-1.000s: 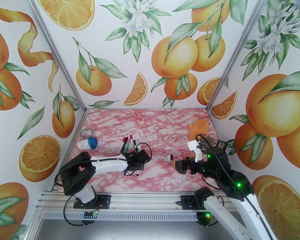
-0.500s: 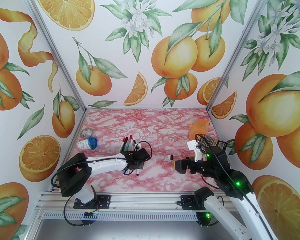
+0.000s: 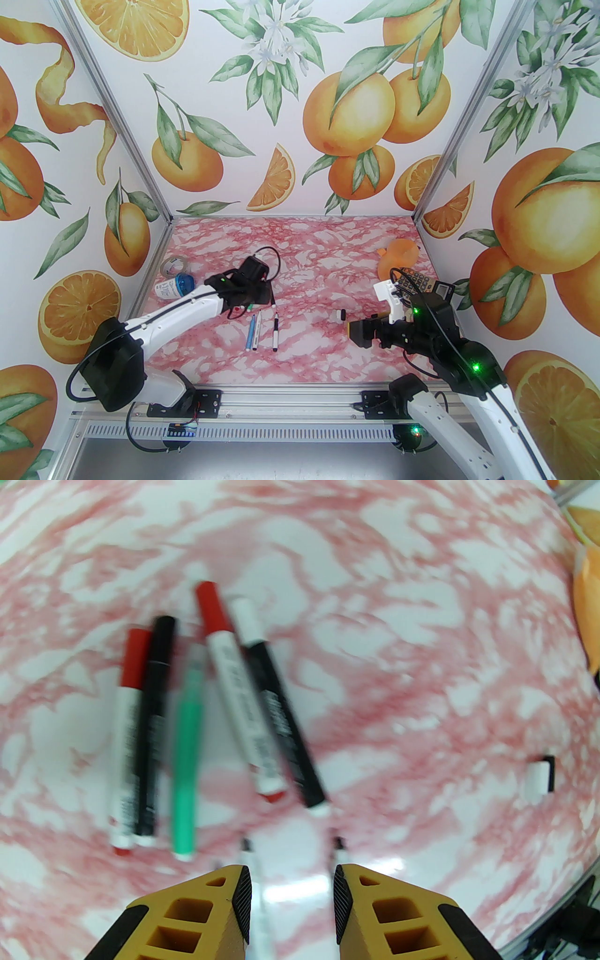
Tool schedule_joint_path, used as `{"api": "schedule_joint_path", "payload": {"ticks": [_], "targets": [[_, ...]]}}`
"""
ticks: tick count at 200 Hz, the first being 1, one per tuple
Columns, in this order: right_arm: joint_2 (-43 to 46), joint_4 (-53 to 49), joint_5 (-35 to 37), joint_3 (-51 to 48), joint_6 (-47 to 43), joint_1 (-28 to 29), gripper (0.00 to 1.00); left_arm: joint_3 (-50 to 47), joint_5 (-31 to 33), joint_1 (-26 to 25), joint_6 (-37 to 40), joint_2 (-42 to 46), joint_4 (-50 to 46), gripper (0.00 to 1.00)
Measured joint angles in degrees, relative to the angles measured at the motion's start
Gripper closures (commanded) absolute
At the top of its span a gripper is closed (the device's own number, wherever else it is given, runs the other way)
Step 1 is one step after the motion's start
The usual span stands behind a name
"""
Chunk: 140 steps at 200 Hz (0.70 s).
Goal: Open the pen caps
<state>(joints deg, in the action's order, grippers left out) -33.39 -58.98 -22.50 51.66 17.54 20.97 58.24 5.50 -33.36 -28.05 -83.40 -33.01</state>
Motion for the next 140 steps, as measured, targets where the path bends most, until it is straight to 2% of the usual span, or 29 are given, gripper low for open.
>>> {"api": "schedule_joint_path", "payload": {"ticks": [46, 87, 140], "targets": [[0.0, 0.0, 0.0, 0.0, 0.0, 0.0, 0.0, -0.1, -5.9, 10.0, 7.8, -5.7, 1.4, 0.65], [0.0, 0.0, 0.0, 0.0, 0.2, 0.0, 0.0, 0.2, -7.6, 12.9, 12.6, -12.0, 1.5, 0.65], [0.0, 0.0, 0.3, 0.0, 0.2, 0.0, 0.0, 3.4, -7.7, 16.1, 16.1, -15.7, 1.6, 0.66]]}}
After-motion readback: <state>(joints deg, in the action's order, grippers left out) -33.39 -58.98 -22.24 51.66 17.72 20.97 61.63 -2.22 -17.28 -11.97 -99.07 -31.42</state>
